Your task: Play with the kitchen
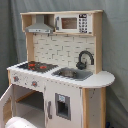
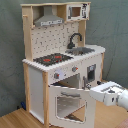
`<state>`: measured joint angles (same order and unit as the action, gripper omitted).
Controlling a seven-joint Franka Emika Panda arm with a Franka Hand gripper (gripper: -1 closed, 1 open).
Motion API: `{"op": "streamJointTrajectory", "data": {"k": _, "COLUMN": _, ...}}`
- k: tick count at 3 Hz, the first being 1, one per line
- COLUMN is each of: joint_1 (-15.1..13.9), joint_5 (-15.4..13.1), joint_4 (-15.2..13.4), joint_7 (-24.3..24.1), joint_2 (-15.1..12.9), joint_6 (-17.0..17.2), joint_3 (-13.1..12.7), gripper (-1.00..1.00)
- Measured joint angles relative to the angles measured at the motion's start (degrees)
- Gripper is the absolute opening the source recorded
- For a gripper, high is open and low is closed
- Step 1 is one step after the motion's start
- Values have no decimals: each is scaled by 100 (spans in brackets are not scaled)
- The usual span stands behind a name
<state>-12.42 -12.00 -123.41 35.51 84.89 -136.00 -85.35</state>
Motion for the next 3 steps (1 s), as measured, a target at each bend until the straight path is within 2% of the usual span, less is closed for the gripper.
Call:
{"op": "streamJointTrajectory", "data": {"k": 1, "joint_1": -12, "joint_5": 29, "joint_4": 28, "joint_7": -546, "joint_2": -5, "joint_6": -256, "joint_3": -164, "gripper": 100}}
{"op": "streamJointTrajectory", "data": {"k": 3, "joint_1": -91, "joint_5": 46, "joint_4": 28, "joint_7": -1755, "joint_2": -10, "joint_6": -333, "joint_3": -469, "gripper": 100}}
